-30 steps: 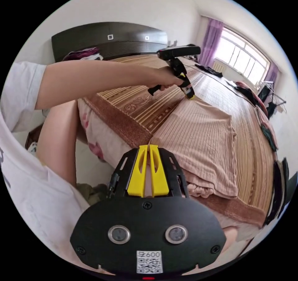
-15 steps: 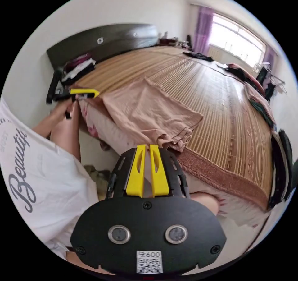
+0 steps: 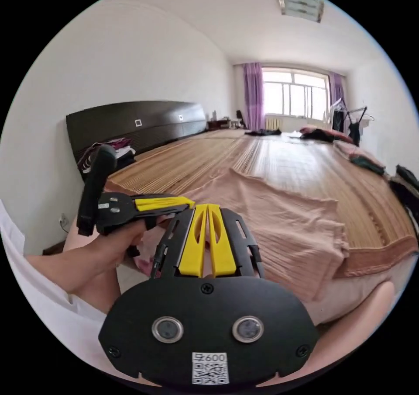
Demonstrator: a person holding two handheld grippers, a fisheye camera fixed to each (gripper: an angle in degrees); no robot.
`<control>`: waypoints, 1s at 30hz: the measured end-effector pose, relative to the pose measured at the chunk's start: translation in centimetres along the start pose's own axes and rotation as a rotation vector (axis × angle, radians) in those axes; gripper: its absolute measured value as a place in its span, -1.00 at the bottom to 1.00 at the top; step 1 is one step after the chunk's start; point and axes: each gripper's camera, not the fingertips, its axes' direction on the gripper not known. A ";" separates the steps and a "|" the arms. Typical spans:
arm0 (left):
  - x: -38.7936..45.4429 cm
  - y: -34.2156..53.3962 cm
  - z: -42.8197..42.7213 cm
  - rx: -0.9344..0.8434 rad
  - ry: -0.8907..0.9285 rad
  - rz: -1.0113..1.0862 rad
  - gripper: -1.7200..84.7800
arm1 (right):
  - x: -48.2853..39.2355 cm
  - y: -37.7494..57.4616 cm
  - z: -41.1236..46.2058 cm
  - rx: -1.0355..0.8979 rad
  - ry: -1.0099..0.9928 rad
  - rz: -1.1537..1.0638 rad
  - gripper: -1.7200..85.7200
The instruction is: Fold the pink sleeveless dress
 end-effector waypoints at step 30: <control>4.7 13.9 -1.0 -0.062 -0.364 1.708 -0.89 | 19.6 5.7 2.9 0.021 -0.087 -0.259 -0.80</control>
